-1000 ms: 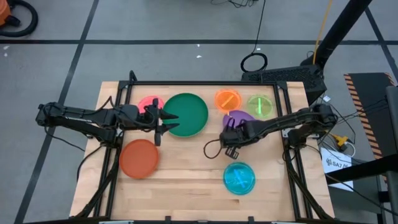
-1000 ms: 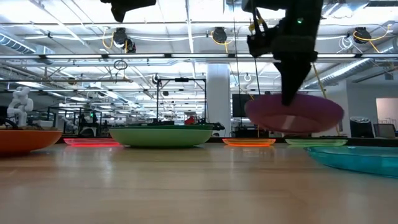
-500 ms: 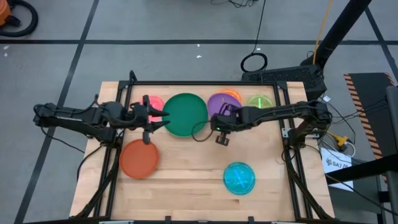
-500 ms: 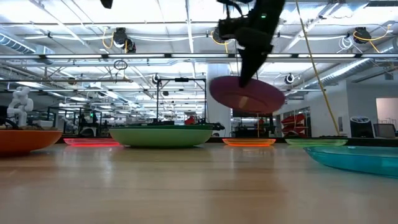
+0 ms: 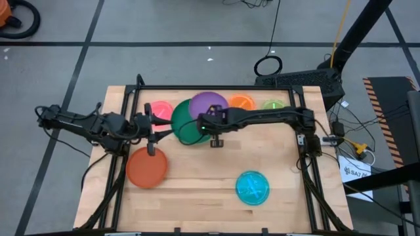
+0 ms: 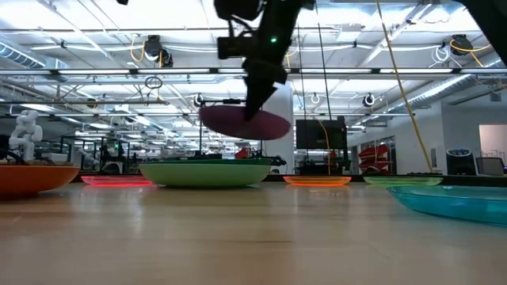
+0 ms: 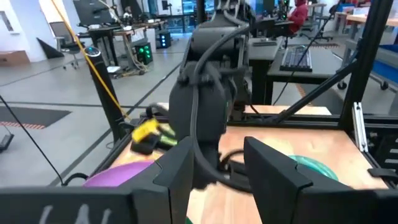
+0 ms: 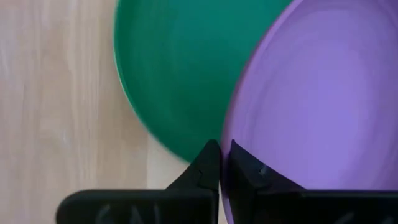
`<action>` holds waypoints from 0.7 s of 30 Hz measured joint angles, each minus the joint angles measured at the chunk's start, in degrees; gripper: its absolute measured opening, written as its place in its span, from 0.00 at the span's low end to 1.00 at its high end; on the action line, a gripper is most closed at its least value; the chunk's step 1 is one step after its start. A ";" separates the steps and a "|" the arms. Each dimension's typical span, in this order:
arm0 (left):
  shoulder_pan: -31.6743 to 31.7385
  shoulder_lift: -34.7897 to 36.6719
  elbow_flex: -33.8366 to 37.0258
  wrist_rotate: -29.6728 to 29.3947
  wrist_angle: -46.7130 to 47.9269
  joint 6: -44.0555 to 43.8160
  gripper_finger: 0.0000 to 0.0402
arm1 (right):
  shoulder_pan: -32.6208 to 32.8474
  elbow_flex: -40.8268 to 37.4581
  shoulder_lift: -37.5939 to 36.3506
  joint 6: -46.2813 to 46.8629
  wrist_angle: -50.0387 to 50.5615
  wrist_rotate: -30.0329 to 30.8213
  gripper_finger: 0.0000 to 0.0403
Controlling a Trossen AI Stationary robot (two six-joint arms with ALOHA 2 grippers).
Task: Stack plastic plates
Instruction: Stack the purple plate on top of the dark green plate
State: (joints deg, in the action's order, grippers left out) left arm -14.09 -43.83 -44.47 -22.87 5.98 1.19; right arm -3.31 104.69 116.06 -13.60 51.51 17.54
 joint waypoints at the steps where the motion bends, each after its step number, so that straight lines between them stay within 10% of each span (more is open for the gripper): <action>1: -0.32 0.19 0.00 -0.27 0.08 0.00 0.37 | 0.00 1.39 1.20 -2.07 0.00 -0.66 0.01; 21: -2.60 0.81 0.00 -0.92 0.76 0.26 0.37 | -0.71 8.43 14.21 -16.57 -0.79 -7.07 0.02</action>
State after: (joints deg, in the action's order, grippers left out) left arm -16.69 -43.03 -44.47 -23.79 6.73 1.45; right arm -4.02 113.12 130.27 -30.17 50.72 10.47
